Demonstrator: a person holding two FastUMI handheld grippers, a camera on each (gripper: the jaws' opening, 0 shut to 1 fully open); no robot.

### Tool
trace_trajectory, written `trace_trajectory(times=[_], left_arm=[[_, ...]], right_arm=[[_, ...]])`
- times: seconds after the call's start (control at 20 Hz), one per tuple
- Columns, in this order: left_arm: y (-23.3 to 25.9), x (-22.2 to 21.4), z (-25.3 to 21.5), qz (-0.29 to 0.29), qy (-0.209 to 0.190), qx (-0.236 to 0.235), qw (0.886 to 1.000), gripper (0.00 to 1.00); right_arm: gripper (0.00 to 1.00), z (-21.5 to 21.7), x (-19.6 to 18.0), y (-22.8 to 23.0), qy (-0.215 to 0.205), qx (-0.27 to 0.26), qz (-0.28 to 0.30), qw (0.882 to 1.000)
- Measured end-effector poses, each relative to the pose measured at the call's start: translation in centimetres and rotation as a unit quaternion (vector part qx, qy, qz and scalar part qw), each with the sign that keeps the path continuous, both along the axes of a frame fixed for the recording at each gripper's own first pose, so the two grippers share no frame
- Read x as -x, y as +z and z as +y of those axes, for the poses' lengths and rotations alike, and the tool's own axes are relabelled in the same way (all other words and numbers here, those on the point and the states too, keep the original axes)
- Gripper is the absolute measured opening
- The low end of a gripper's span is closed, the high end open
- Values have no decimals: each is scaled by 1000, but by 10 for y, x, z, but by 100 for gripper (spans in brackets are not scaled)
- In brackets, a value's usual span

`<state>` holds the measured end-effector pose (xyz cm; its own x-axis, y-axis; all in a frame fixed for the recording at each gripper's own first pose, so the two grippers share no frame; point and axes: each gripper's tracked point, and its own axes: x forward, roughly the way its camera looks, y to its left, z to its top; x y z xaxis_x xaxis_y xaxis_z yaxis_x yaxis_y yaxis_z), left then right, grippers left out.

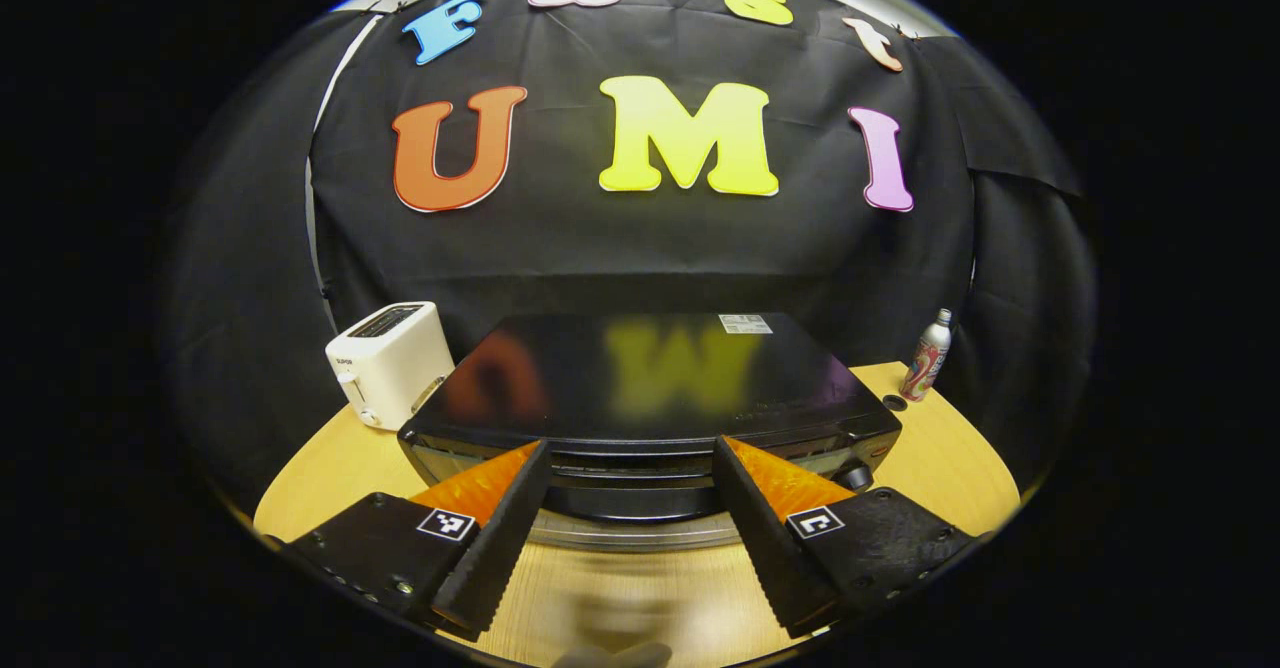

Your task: Open the electric oven with the left hand, put the food in, and close the electric oven.

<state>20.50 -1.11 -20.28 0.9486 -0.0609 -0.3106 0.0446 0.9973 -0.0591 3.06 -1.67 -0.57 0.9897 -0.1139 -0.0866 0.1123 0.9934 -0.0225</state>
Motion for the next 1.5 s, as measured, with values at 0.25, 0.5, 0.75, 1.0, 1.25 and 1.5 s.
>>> trace_trajectory(times=[0.25,0.5,0.75,1.0,1.25,1.5], left_arm=[[-3,14,0,4,0,3,1000,97],[-7,24,2,0,-5,-18,1000,97],[-12,29,3,13,-4,-13,1000,97],[-25,46,3,18,-5,-13,1000,97],[-49,80,0,31,-7,-13,999,97],[-62,89,-2,40,-9,-12,999,97]], right_arm=[[99,1,5,-5,4,-2,2,1000],[99,1,11,-15,8,-1,9,1000],[99,1,20,-21,11,-4,12,1000],[99,1,27,-25,14,-5,13,1000],[99,4,30,-31,19,-5,17,1000],[99,5,32,-37,21,-2,23,1000]])
